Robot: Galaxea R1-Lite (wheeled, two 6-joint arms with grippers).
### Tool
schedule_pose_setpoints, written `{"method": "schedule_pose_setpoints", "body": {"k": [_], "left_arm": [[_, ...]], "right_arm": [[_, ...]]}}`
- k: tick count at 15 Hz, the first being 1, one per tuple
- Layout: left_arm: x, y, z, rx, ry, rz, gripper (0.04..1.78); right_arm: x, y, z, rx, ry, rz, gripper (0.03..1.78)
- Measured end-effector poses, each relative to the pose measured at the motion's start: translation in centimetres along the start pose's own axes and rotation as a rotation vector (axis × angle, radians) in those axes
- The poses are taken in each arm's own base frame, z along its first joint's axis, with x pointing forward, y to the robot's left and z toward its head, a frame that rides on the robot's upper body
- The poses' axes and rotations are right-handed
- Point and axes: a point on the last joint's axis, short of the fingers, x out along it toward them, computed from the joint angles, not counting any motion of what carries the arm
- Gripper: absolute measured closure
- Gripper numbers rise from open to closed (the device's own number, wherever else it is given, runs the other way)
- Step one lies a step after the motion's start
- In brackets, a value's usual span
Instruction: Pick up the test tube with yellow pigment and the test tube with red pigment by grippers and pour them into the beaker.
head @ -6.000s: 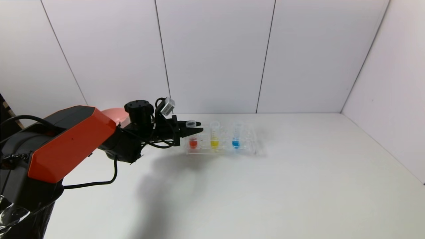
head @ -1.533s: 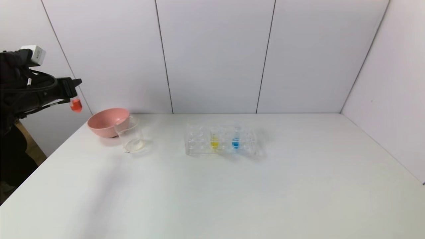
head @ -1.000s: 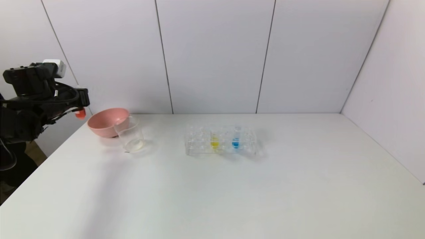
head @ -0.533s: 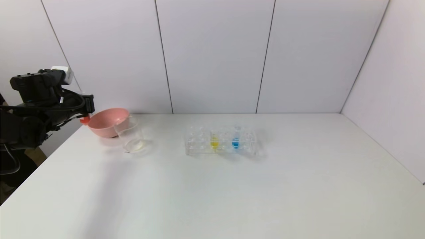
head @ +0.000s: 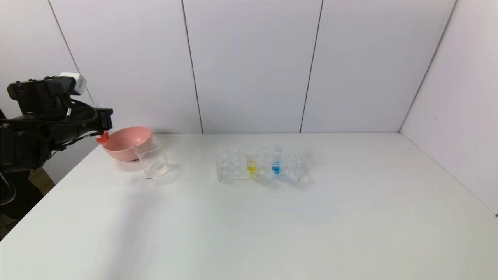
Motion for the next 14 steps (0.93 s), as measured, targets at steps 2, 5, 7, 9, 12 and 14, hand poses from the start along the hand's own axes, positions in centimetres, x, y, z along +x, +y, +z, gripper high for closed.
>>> {"method": "schedule_pose_setpoints", "body": {"k": [2, 5, 7, 9, 12, 14], "left_arm": [[-0.12, -0.39, 0.15, -0.028, 0.008, -0.015, 1.33], [-0.40, -0.78, 0.15, -0.081, 0.039, -0.052, 1.33], [-0.68, -0.87, 0.20, -0.092, 0.055, -0.073, 1.33], [-0.89, -0.84, 0.35, -0.094, 0.054, -0.072, 1.33], [-0.99, -0.94, 0.13, -0.114, 0.090, -0.076, 1.33], [-0.98, -1.07, 0.13, -0.119, 0.096, -0.080, 1.33]], "right_arm": [[0.00, 0.00, 0.00, 0.000, 0.000, 0.000, 1.70], [0.00, 0.00, 0.00, 0.000, 0.000, 0.000, 1.70], [0.00, 0.00, 0.00, 0.000, 0.000, 0.000, 1.70], [0.00, 0.00, 0.00, 0.000, 0.000, 0.000, 1.70], [0.00, 0.00, 0.00, 0.000, 0.000, 0.000, 1.70], [0.00, 0.00, 0.00, 0.000, 0.000, 0.000, 1.70]]}}
